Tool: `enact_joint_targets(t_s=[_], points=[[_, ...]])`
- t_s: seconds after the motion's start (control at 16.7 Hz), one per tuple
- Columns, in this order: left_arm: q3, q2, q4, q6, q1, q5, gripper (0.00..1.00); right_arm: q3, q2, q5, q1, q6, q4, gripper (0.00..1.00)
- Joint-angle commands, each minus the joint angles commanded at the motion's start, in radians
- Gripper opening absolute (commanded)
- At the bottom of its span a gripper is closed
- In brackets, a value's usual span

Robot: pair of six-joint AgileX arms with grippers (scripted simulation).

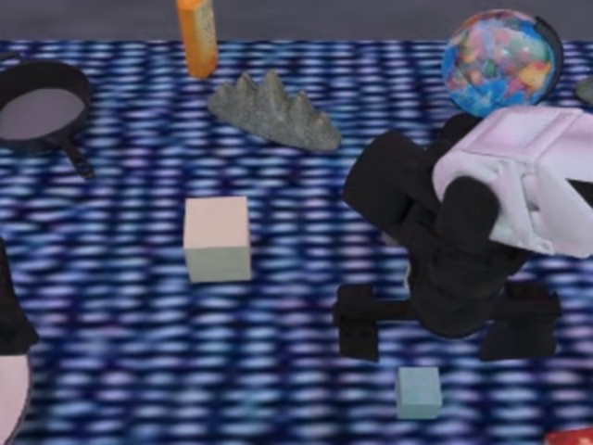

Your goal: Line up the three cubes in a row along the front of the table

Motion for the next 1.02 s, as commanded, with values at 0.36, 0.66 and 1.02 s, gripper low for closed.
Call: enact_joint_targets(t_s=[0.36,0.66,1.02], points=[[0.0,0.0,0.0,0.0,0.0,0.0,1.0,0.05,0.047,-0.001,-0.029,-0.109,-0.012,1.0],[0.0,0.0,0.0,0.0,0.0,0.0,1.0,0.172,0.155,-0.01,-0.106,-0.431,-0.05,1.0],[0.0,0.0,0.0,0.0,0.0,0.0,1.0,0.322,0.296,-0.026,-0.227,-0.952,-0.099,1.0]])
